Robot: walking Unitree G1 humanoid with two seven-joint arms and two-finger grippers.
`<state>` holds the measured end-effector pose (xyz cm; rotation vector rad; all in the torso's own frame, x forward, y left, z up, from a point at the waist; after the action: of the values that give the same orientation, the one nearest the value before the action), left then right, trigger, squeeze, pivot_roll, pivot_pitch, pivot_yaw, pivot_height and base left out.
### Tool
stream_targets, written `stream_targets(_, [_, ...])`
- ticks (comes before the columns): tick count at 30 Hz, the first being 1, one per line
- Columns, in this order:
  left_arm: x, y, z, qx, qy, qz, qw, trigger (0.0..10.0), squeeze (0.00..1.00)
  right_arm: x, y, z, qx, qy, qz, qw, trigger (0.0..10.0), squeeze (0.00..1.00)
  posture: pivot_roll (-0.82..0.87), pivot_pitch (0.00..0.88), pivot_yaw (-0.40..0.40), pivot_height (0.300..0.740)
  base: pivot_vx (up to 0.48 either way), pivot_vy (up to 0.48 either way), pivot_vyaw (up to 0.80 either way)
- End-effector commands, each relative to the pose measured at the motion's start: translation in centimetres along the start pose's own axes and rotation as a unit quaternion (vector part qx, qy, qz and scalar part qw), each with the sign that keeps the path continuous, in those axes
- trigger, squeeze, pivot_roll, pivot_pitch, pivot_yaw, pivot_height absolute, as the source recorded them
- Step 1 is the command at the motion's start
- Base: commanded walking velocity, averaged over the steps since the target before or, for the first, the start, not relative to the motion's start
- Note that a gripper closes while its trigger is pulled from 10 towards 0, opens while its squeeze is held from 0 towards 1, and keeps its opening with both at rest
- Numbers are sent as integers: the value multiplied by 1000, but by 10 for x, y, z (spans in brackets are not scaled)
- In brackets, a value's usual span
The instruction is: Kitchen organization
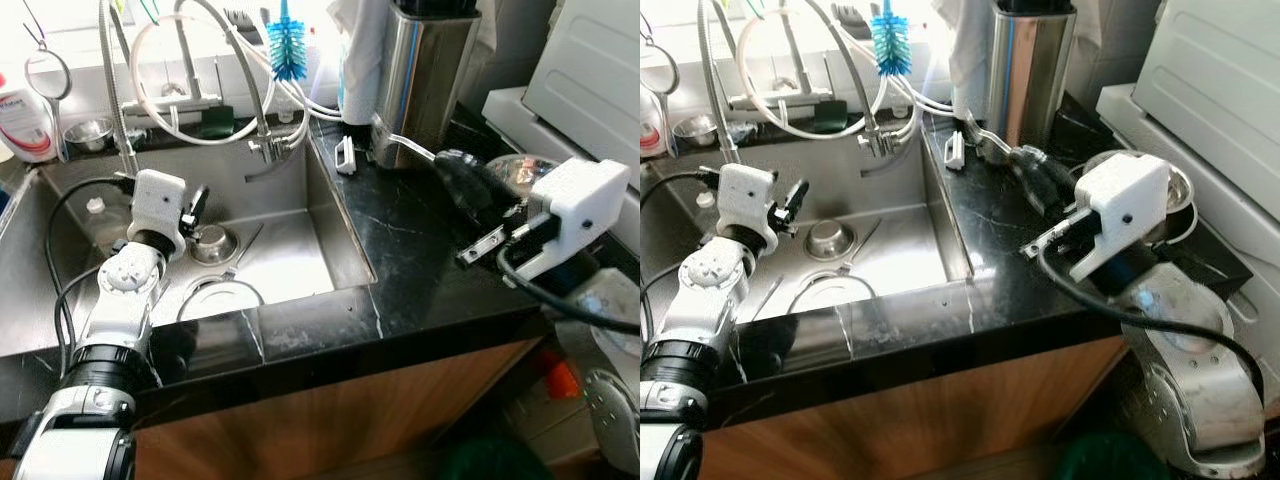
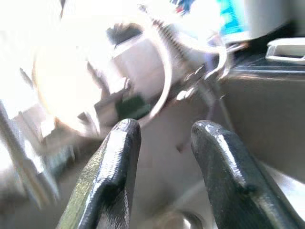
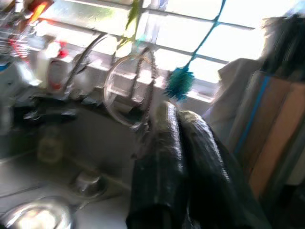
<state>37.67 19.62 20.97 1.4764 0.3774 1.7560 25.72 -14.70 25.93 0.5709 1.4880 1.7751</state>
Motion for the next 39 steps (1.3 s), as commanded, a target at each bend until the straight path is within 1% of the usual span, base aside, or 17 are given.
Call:
stream_targets(1, [-1, 13, 0, -38, -15, 53, 998, 10000, 0, 14, 1, 0, 6, 46, 10, 999, 10000, 0, 24, 33, 20, 740, 0, 0, 0])
stream_targets(2, [-7, 17, -1, -57, -36, 77, 995, 10000, 0, 21, -2, -2, 17, 71, 19, 997, 10000, 0, 20, 33, 21, 740, 0, 0, 0])
stream_targets(3, [-7, 17, -1, -57, -36, 77, 995, 10000, 0, 21, -2, -2, 17, 71, 19, 997, 10000, 0, 20, 33, 21, 740, 0, 0, 0])
stream_targets(4, [-12, 23, -3, -77, -51, 94, 991, 10000, 0, 30, -5, -5, 34, 103, 27, 994, 10000, 0, 21, 34, 22, 740, 0, 0, 0])
stream_targets(6, [-14, 27, -4, -95, -58, 111, 988, 10000, 0, 34, -6, -7, 39, 118, 32, 992, 10000, 0, 22, 33, 21, 740, 0, 0, 0])
stream_targets(8, [-20, 33, -7, -126, -78, 151, 977, 10000, 0, 37, -7, -9, 40, 127, 36, 990, 10000, 0, 24, 33, 24, 740, 0, 0, 0])
stream_targets(9, [-22, 34, -9, -134, -86, 163, 974, 10000, 0, 38, -7, -9, 40, 128, 36, 990, 10000, 0, 25, 33, 24, 740, 0, 0, 0])
stream_targets(14, [-31, 34, -14, -154, -123, 188, 962, 10000, 0, 43, -11, -11, 55, 143, 30, 988, 10000, 0, 28, 29, 26, 740, 0, 0, 0])
stream_targets(18, [-31, 31, -17, -165, -133, 207, 955, 10000, 0, 45, -21, -17, 95, 163, 20, 982, 10000, 0, 30, 23, 27, 740, 0, 0, 0])
stream_targets(21, [-31, 31, -18, -171, -138, 216, 951, 10000, 0, 46, -22, -19, 102, 167, 17, 981, 10000, 0, 33, 15, 29, 740, 0, 0, 0])
stream_targets(26, [-35, 29, -21, -181, -156, 221, 945, 10000, 0, 40, -28, -22, 128, 163, -13, 978, 10000, 0, 33, 6, 32, 740, 0, 0, 0])
stream_targets(29, [-36, 28, -22, -179, -157, 222, 946, 10000, 0, 31, -31, -24, 146, 145, -40, 978, 10000, 0, 34, 8, 32, 740, 0, 0, 0])
stream_targets(30, [-36, 28, -22, -179, -157, 222, 946, 10000, 0, 31, -31, -24, 146, 145, -40, 978, 10000, 0, 34, 8, 32, 740, 0, 0, 0])
stream_targets(31, [-35, 27, -21, -177, -156, 222, 946, 10000, 0, 24, -32, -23, 155, 131, -62, 977, 10000, 0, 32, 12, 33, 740, 0, 0, 0])
stream_targets(33, [-35, 26, -21, -175, -155, 222, 947, 10000, 0, 17, -33, -23, 165, 113, -93, 975, 10000, 0, 31, 14, 34, 740, 0, 0, 0])
stream_targets(34, [-36, 25, -20, -173, -155, 222, 947, 10000, 0, 11, -33, -21, 172, 102, -122, 972, 10000, 0, 28, 20, 35, 740, 0, 0, 0])
stream_targets(39, [-38, 25, -20, -172, -155, 218, 948, 10000, 0, 0, -28, -16, 155, 73, -183, 968, 10000, 0, 29, 25, 33, 740, 0, 0, 0])
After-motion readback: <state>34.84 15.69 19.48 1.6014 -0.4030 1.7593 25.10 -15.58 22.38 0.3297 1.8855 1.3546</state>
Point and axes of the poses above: a point about 5 cm out from each wrist's last joint towards the gripper, its own z axis pointing out of the wrist towards the gripper, its own y axis along the axis of the wrist's last joint, x = y × z, the point moved 2 cm from there along z, pointing out of the wrist towards the gripper, and after that the axes turned 14 degrees about z, right-handed, at the moved point
